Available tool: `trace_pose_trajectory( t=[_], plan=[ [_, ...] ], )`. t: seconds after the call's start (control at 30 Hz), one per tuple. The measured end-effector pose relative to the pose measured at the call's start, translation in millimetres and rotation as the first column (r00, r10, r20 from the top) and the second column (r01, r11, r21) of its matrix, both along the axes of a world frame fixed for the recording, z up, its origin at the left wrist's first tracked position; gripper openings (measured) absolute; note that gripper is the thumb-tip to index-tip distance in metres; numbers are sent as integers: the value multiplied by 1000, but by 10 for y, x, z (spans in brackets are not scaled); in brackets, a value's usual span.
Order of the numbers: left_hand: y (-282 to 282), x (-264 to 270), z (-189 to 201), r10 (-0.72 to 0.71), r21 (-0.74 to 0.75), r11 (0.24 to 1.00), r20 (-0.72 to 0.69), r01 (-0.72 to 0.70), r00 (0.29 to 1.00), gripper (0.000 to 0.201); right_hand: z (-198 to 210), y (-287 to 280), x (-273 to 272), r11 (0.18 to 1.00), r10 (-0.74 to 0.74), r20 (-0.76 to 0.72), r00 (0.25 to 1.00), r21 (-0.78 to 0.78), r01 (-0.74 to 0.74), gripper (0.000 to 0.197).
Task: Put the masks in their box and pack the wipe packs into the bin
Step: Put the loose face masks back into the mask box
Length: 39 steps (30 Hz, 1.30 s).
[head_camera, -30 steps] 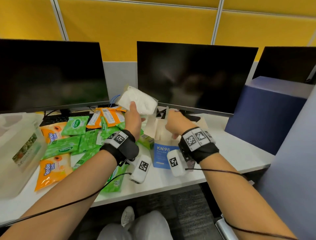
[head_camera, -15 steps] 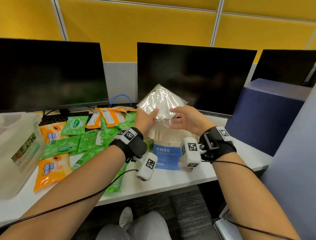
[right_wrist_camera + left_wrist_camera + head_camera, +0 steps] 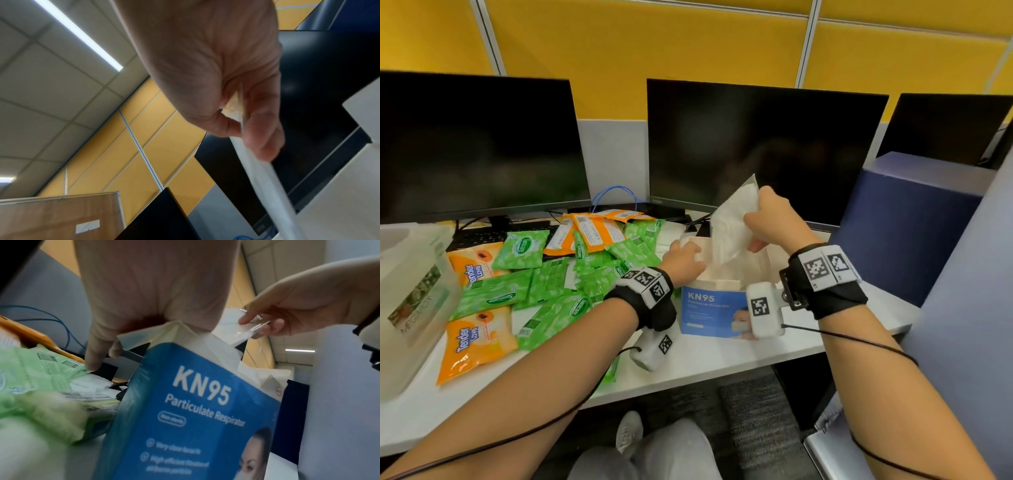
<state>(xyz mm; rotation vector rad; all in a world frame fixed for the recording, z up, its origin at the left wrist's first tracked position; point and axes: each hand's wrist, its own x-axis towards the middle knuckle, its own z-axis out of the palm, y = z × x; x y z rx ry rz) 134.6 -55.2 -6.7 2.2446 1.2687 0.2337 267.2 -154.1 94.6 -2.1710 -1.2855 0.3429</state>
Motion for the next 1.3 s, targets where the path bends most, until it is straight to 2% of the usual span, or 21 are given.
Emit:
trace_pose_trajectory(
  t=[0.07, 0.13, 0.23, 0.3, 0.4, 0.47, 0.57, 0.63, 0.7, 0.77, 1.0, 1.1, 1.17, 1.23, 1.3],
  plan=[
    [-41, 3, 6, 44, -20, 999, 36, -44, 998, 49, -52, 24, -73, 990, 46, 84, 995, -133, -34, 44],
    [-53, 7, 13, 62, -70, 996, 41, -59, 997, 49, -100, 34, -155, 966, 101, 104, 989, -249, -72, 36],
    [-61, 15, 16, 64, -92, 994, 34, -61, 997, 49, -83, 46, -289, 947, 173, 132, 976, -294, -128, 30],
    [-66, 13, -5, 59, -50, 997, 45, -57, 997, 50, -104, 75, -419, 912, 249, 208, 946, -378, -157, 31],
    [-80, -23, -11, -4, 79, 997, 63, -1, 998, 52, -324, 138, -592, 841, 387, 207, 899, -478, -252, 31],
    [-94, -62, 7, -88, 168, 983, 70, 75, 994, 53, -456, 179, -602, 842, 387, 107, 916, -446, -304, 32],
    [-115, -94, 32, -196, 224, 959, 93, 171, 976, 47, -348, 165, -459, 825, 386, 23, 922, -456, -334, 34],
    [-108, -78, 50, -223, 192, 957, 13, 216, 975, 45, -226, 145, -305, 871, 312, 81, 946, -423, -251, 33],
    [-96, -35, 81, -211, 162, 960, -127, 230, 969, 48, -145, 72, -180, 921, 188, 225, 956, -380, -91, 33],
    [-102, -2, 112, -190, 161, 960, -220, 228, 957, 52, -128, -14, -124, 910, 137, 309, 941, -415, 4, 33],
    [-133, 15, 187, -181, 124, 964, -349, 237, 919, 61, -377, 95, -206, 826, 199, 330, 923, -563, 24, 40],
    [-170, 0, 221, -190, 105, 965, -354, 241, 916, 68, -482, 170, -185, 833, 176, 352, 919, -551, 51, 43],
    [-208, -15, 217, -205, 149, 954, -310, 260, 928, 64, -498, 200, -163, 866, 143, 327, 934, -499, 42, 42],
    [-208, -21, 166, -271, 247, 914, -223, 323, 936, 53, -478, 192, -156, 898, 148, 203, 968, -437, -46, 47],
    [-185, -42, 121, -297, 254, 904, -202, 342, 933, 51, -458, 167, -146, 911, 194, 71, 978, -383, -153, 53]
  ],
)
